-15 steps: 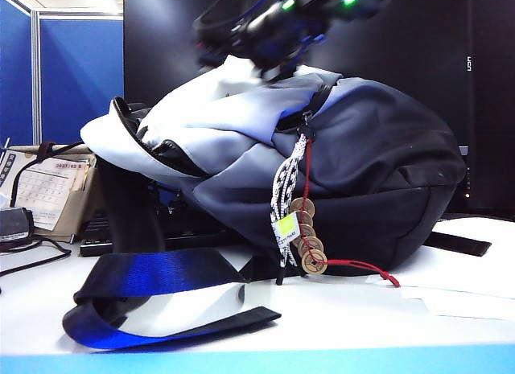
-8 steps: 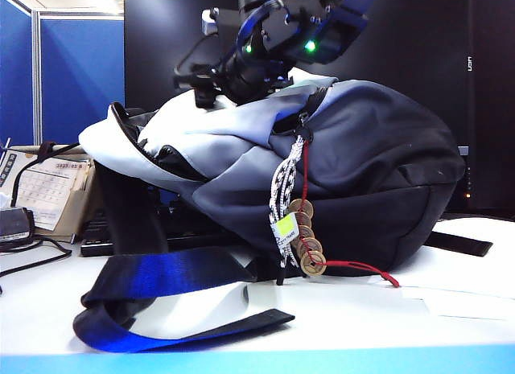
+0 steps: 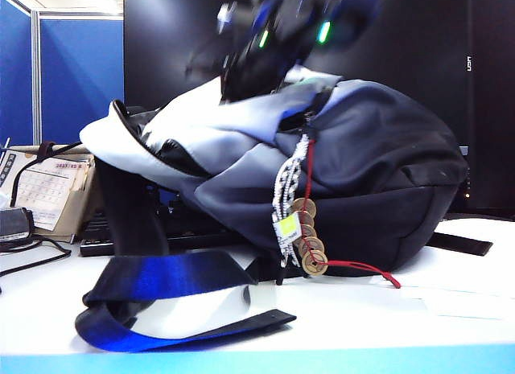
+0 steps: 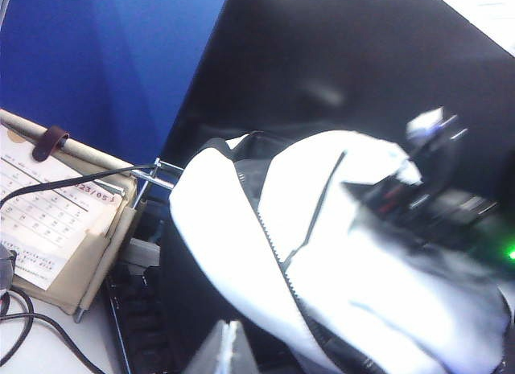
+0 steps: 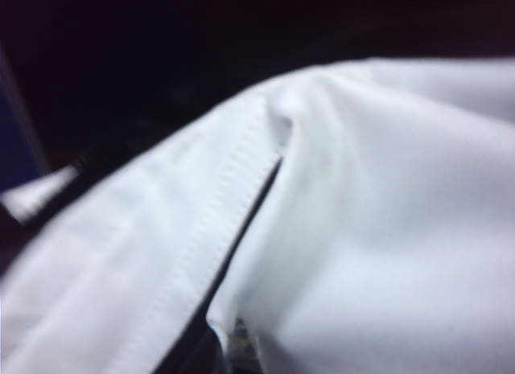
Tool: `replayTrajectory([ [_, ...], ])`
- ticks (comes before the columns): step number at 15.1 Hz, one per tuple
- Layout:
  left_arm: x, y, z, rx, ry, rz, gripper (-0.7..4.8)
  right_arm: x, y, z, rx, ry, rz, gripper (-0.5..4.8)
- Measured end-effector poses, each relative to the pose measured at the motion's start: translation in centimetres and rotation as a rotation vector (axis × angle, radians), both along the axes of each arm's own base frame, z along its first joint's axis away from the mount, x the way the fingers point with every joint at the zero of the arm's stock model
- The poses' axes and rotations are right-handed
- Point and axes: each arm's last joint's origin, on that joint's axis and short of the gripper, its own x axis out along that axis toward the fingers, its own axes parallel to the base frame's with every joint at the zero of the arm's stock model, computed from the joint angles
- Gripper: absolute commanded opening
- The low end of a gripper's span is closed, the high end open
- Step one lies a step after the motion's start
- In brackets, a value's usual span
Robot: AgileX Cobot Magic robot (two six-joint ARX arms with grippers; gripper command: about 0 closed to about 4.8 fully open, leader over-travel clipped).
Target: Take the gray clothes out of the backpack.
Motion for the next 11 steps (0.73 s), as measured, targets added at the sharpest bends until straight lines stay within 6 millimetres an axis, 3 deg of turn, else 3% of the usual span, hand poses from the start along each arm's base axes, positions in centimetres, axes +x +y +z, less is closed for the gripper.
replayTrajectory([
  [3,-0.1,0.1,0.3,-0.009,-0.03,0.019,-0.05,-3.3,-2.5,7.1,0.055,-0.067,0.075,-0.01],
  [5,-0.4,0.1,1.3,-0.024,-0.14,0.037,-0.05,-5.0,-4.8,10.4,0.06,-0.073,0.094,-0.01],
  [8,-0.7,0.0,1.9,-0.052,-0.193,-0.01,-0.05,-6.8,-9.9,13.0,0.012,0.033,0.11,-0.01],
  [11,-0.9,-0.4,2.4,-0.04,-0.187,-0.16,-0.05,-8.3,-14.8,13.8,-0.04,0.16,0.111,-0.01],
])
